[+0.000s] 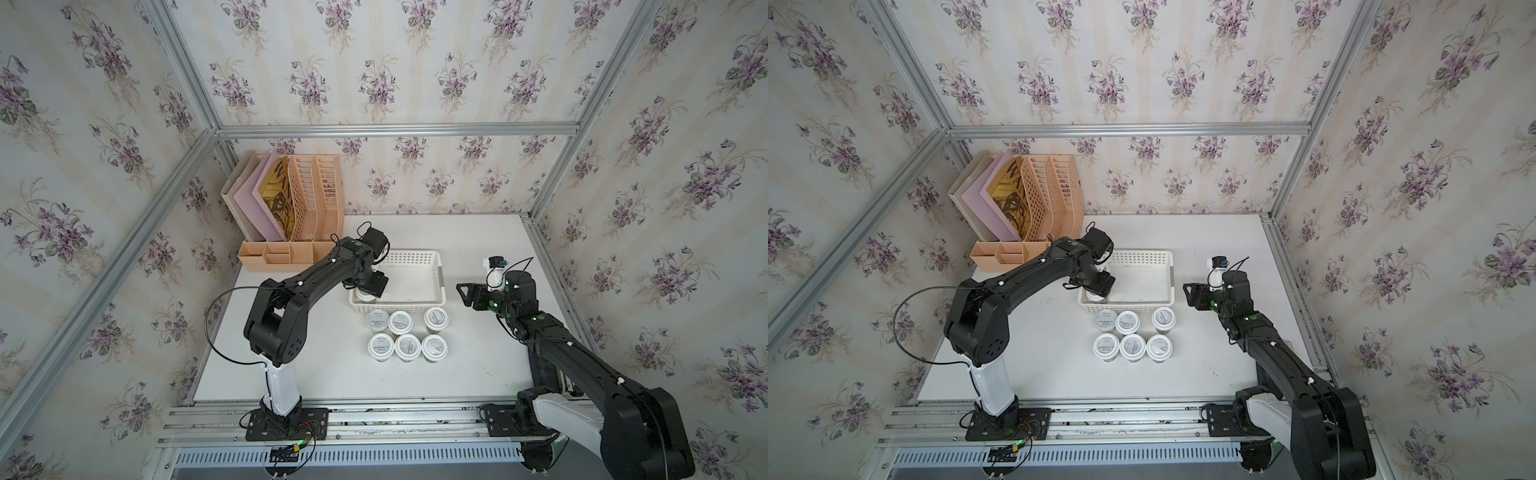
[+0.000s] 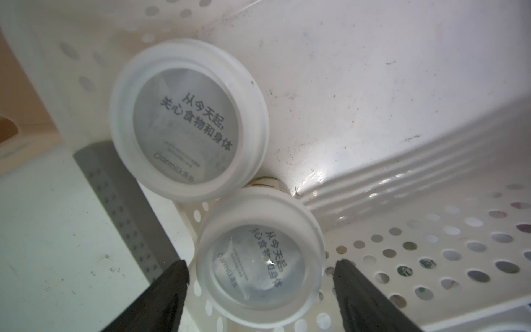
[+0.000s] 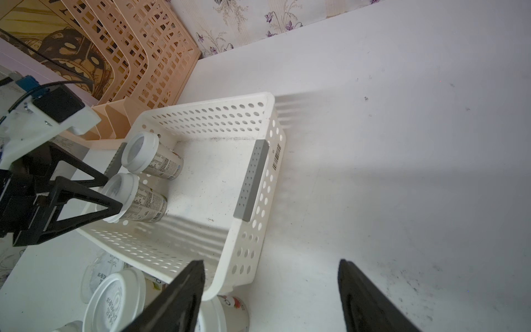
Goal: Put the yogurt in the basket
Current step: Place the yogurt in the basket.
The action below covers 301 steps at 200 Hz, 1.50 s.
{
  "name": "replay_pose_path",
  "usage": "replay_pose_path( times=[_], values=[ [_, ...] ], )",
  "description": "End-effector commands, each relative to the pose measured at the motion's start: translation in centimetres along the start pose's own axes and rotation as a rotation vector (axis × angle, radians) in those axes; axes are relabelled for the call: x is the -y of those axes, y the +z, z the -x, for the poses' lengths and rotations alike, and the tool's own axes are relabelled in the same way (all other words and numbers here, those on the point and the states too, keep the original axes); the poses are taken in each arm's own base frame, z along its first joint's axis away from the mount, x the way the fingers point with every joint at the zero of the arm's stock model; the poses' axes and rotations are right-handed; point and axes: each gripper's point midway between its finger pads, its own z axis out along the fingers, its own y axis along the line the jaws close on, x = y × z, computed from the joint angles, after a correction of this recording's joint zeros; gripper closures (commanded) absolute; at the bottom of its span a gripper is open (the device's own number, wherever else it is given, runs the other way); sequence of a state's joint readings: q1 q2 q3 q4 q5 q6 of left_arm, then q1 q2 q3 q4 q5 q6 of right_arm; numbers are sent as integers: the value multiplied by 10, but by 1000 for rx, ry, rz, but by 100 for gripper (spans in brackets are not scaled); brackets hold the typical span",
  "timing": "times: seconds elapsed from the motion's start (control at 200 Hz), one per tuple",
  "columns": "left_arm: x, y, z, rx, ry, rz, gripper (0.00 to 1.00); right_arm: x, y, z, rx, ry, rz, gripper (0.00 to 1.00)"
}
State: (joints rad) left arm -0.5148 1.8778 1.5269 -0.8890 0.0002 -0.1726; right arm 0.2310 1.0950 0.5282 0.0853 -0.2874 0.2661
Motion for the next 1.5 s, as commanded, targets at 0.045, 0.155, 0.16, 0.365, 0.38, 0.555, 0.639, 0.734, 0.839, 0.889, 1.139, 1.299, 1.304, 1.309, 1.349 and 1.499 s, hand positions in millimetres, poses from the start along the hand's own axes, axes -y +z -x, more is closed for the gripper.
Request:
replay_pose_path(
  times=[0.045,0.155,0.16,0.365,0.38,0.555,0.639,0.734,0.839,0.889,1.139,1.299,1.304,1.309,1.349,1.499],
  values=[
    [-4,-14,3,15,-9,16,14,-3,0,7,22,-6,10,22],
    [-3,-24,8,37,-12,9,14,-4,0,7,22,-7,10,22],
    [-3,-25,8,37,-11,8,14,-4,0,7,21,-6,10,22],
    [-5,-44,10,83,-19,10,14,-4,0,7,22,-7,12,22],
    [-5,-45,9,84,-21,12,14,-4,0,7,21,-7,12,22],
    [-9,-52,5,110,-33,26,11,-4,0,7,20,-8,13,22],
    [-10,-50,2,113,-38,26,8,-5,0,7,21,-8,14,22],
    [-10,-43,-1,99,-39,28,2,-4,0,7,21,-7,12,22],
    [-9,-35,-3,82,-37,27,1,-4,-1,7,22,-8,11,22],
    [-9,-33,-3,84,-36,28,1,-4,-1,7,22,-8,10,22],
    [-12,-27,-3,88,-39,51,1,-4,0,7,20,-7,9,22],
    [-13,-19,-4,80,-44,57,1,-4,0,7,19,-9,9,22],
    [-13,-19,-4,81,-45,57,1,-4,0,6,18,-8,8,22],
    [-13,-19,-4,82,-43,57,1,-4,0,7,19,-9,9,22],
    [-13,-18,-4,82,-45,56,1,-4,0,7,21,-9,9,22],
    [-13,-33,-3,139,-63,44,1,-4,0,6,18,-9,7,22]
  ],
)
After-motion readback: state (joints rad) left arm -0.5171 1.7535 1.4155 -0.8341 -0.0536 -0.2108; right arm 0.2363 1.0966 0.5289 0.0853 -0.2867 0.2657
